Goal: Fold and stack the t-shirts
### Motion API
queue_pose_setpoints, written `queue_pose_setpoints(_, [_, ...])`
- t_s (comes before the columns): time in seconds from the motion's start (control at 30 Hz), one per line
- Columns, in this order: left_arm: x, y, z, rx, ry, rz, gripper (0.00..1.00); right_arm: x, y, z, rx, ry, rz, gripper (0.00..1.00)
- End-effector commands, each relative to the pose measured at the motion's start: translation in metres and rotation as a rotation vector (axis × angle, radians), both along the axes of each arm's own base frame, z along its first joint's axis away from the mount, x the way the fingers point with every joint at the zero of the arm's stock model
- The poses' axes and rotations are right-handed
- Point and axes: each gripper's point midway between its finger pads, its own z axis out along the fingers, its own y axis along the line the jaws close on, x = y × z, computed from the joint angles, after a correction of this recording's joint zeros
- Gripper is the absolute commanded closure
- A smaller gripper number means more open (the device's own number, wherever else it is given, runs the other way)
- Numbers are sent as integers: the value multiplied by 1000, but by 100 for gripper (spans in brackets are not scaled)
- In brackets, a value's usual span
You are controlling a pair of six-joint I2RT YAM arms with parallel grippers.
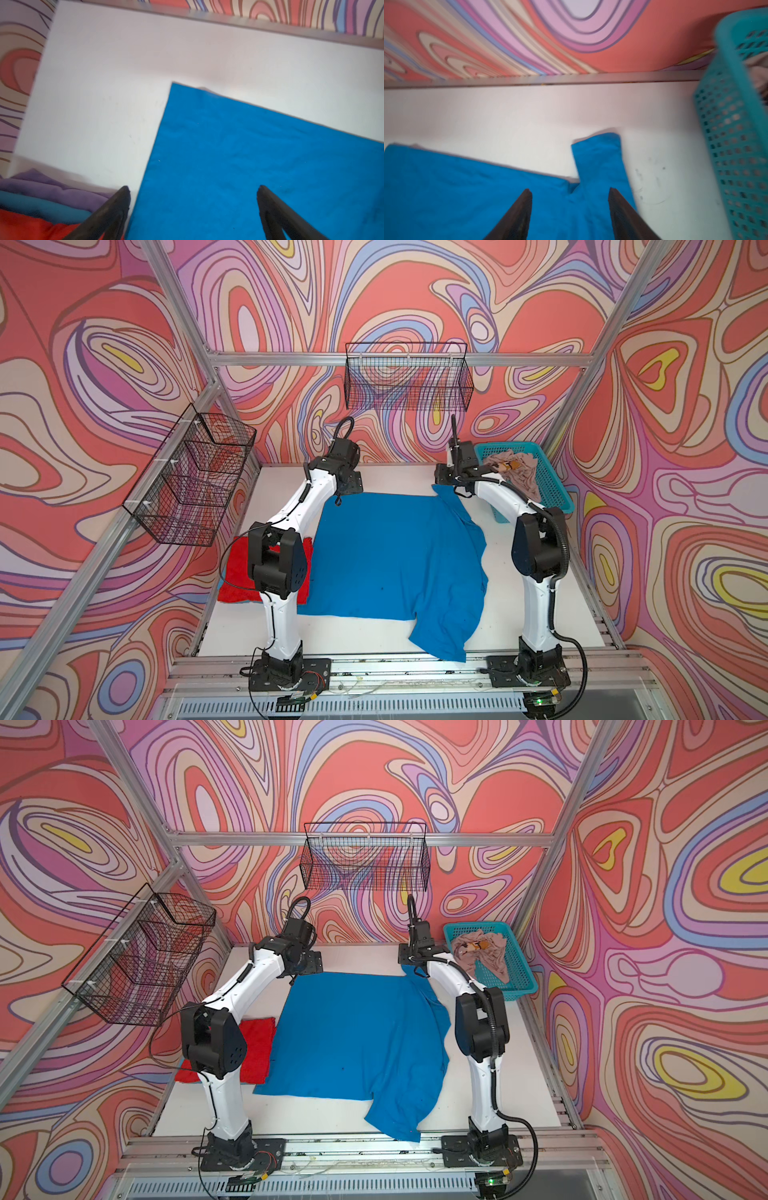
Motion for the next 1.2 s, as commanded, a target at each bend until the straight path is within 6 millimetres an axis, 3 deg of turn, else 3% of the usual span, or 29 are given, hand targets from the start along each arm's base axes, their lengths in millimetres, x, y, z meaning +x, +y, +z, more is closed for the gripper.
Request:
queue_pose_setpoints(0.0, [-21, -14, -56, -76, 142, 49, 3, 0, 6, -38, -121, 62, 28, 39])
queue_pose_setpoints(0.1, [-33, -16, -83, -109, 205, 86, 3, 6, 3, -65, -194, 99, 6, 42])
queue_pose_setpoints(0.2, [-43, -20, -109, -132, 257, 105, 4, 12, -4, -79, -240, 102, -18, 45])
queue_pose_setpoints(0.4, [-47, -4, -134, -62, 305, 162, 4, 21, -8, -104, -313, 140, -11, 51])
queue_pose_setpoints(0.7, [-54, 4, -153, -40, 347, 196, 3, 35, -30, -104, -427, 112, -66, 59])
queue_pose_setpoints(0.83, [-57, 7, -160, -41, 360, 211, 3, 41, -34, -111, -434, 126, -64, 68])
queue_pose_setpoints(0.9, [-58, 7, -161, -42, 366, 216, 3, 40, -28, -114, -403, 141, -34, 70])
queue_pose_setpoints(1.03, [-58, 6, -159, -46, 360, 215, 3, 37, 0, -103, -250, 121, 46, 64])
queue_pose_setpoints(1.17, [-57, 6, -158, -49, 355, 214, 3, 41, 3, -102, -220, 109, 30, 62])
